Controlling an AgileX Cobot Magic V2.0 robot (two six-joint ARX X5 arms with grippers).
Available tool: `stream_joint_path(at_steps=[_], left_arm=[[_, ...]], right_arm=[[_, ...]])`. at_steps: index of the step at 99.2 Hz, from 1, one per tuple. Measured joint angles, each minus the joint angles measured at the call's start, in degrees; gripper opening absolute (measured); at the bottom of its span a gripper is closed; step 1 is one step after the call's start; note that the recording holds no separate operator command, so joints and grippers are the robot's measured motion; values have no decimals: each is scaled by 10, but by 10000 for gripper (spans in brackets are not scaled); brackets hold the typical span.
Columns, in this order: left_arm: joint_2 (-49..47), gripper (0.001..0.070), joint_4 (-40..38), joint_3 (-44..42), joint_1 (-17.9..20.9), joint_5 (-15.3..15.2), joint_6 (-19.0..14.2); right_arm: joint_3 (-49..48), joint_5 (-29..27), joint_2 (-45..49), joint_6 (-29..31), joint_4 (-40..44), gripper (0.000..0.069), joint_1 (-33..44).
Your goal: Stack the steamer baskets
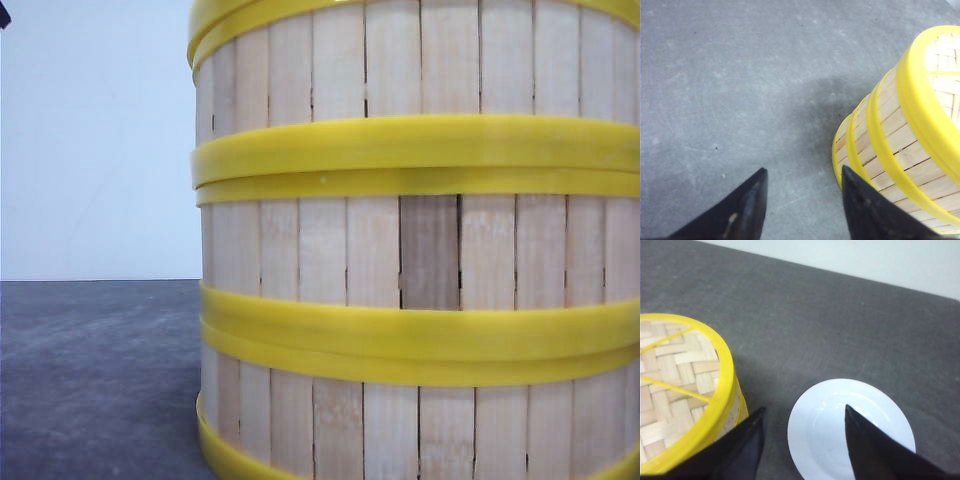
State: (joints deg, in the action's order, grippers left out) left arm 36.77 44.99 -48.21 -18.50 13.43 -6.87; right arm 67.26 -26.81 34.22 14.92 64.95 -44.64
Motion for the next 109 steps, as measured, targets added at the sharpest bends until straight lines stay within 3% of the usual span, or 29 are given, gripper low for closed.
stream_joint_path(at_steps=[10, 21, 109], left_arm=[[0, 62, 0, 0, 0, 0, 0], [0, 21, -1, 0, 0, 0, 0], [0, 17, -2, 0, 0, -5, 3]], right_arm=[[0, 0, 1, 3, 0, 87, 0], [0, 0, 1, 4, 0, 22, 0], [0, 0, 1, 5, -1, 7, 0]])
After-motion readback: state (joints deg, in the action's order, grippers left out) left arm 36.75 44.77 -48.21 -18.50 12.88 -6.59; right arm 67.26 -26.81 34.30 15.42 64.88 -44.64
